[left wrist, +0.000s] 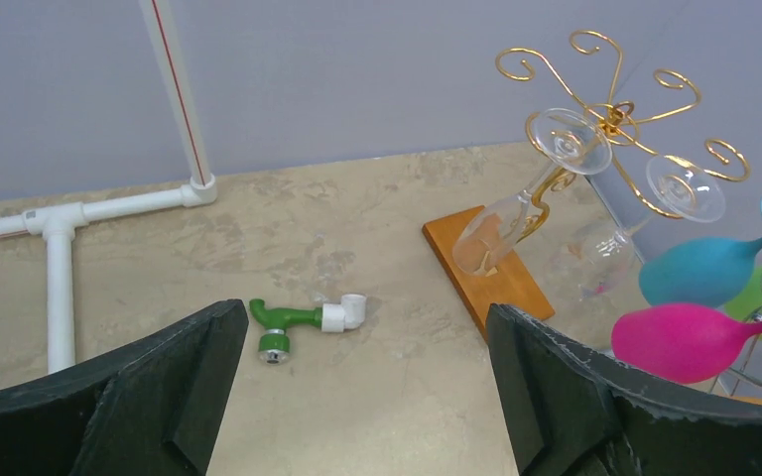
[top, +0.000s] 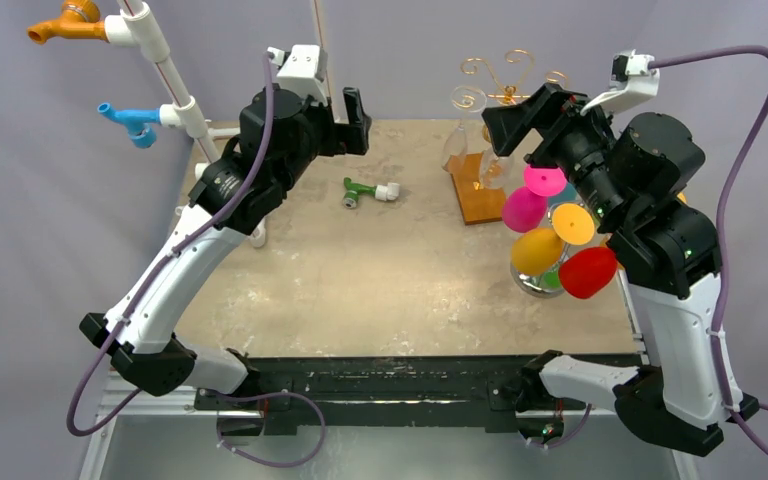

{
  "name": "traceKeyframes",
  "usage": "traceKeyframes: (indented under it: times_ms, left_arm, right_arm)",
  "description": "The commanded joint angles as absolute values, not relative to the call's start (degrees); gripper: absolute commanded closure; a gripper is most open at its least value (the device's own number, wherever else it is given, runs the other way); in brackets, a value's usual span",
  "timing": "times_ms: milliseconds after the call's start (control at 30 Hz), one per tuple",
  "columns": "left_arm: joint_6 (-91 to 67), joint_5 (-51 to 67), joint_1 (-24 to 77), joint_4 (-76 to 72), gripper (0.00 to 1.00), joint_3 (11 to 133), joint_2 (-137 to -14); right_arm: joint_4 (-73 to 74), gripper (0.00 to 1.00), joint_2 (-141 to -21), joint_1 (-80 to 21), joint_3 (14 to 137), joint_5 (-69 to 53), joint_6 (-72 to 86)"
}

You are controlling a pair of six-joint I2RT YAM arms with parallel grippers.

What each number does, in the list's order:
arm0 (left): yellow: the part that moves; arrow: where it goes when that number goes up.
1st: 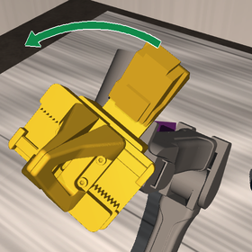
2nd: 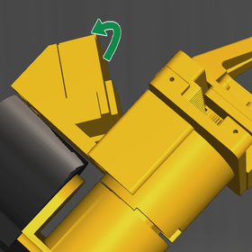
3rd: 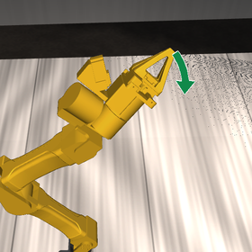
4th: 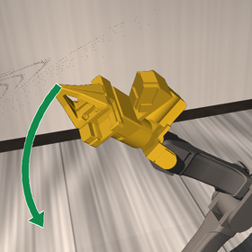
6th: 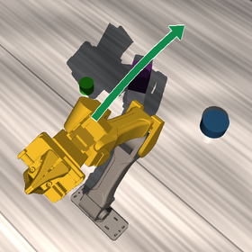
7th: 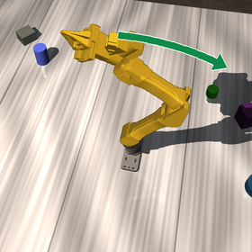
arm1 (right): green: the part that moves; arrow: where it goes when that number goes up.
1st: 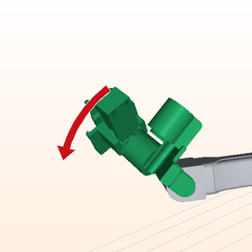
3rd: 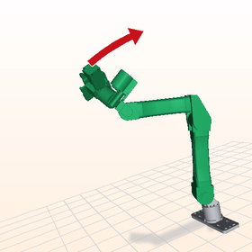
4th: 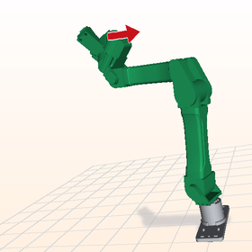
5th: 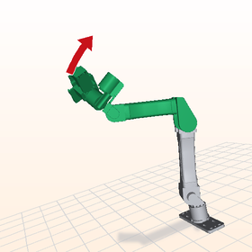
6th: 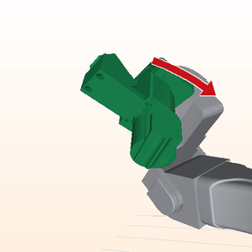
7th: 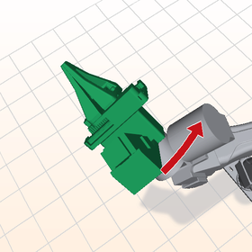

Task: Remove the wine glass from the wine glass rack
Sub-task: Pick up the wine glass from the wine rack.

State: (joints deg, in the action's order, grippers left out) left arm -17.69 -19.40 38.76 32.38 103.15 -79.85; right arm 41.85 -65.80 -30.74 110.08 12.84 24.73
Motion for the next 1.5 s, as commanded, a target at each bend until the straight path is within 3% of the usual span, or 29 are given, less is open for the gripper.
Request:
traceKeyframes:
  times_ms: [0,967,1467]
  left_arm:
    - [-19.6,-23.8,39.0,31.3,0.0,102.9,-78.1]
    - [-19.4,-8.5,39.2,30.0,0.0,89.1,-70.1]
    - [-18.9,-8.9,39.2,30.9,0.0,88.6,-68.9]
  right_arm:
    - [42.6,0.01,-64.7,-30.8,109.5,15.2,23.7]
    - [66.4,0.01,-48.5,-30.8,93.1,35.4,33.6]
    - [68.8,0.01,-54.9,-30.8,92.8,42.7,33.3]
